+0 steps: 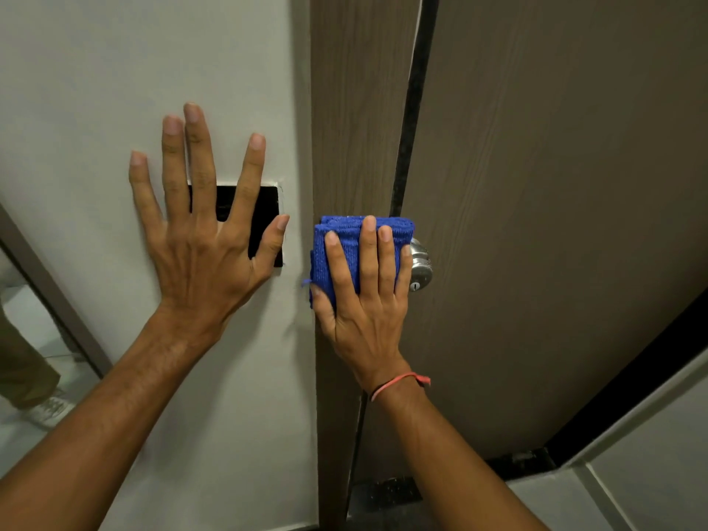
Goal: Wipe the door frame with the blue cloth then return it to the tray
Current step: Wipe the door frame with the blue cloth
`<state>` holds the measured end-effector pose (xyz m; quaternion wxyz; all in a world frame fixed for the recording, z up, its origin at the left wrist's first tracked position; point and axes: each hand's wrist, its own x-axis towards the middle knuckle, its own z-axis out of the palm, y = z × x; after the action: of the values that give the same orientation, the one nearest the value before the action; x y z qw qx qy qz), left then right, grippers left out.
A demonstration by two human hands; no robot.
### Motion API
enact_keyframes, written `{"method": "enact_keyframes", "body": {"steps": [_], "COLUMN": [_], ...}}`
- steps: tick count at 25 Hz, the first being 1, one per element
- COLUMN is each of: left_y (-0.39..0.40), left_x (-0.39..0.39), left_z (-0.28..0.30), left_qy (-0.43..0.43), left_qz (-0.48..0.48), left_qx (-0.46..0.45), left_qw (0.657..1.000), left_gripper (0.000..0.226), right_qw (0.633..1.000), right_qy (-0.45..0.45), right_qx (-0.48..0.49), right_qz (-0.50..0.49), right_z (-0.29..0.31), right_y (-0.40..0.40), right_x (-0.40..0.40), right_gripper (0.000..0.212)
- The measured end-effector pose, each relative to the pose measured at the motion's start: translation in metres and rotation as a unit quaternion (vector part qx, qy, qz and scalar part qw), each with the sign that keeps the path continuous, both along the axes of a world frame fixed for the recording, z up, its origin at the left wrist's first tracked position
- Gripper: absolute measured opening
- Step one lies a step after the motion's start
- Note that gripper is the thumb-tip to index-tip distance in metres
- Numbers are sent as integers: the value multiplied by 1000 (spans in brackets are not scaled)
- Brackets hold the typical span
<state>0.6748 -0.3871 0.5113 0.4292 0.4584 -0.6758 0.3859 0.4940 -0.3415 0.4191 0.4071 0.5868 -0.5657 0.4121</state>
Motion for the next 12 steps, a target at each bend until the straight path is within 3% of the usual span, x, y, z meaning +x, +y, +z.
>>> {"method": "enact_keyframes", "body": {"steps": [12], "left_y": [-6], "left_x": [-9], "left_z": [195], "left_qy": [17], "left_qz": [7], "left_qx": [-73], "left_qw": [997], "left_gripper": [64], "right_qw": [996], "right_qy": [-11], "right_qx": [-92], "right_qz": [21], "right_z": [246], "right_y": [-12], "right_x": [4], "right_gripper": [59]}}
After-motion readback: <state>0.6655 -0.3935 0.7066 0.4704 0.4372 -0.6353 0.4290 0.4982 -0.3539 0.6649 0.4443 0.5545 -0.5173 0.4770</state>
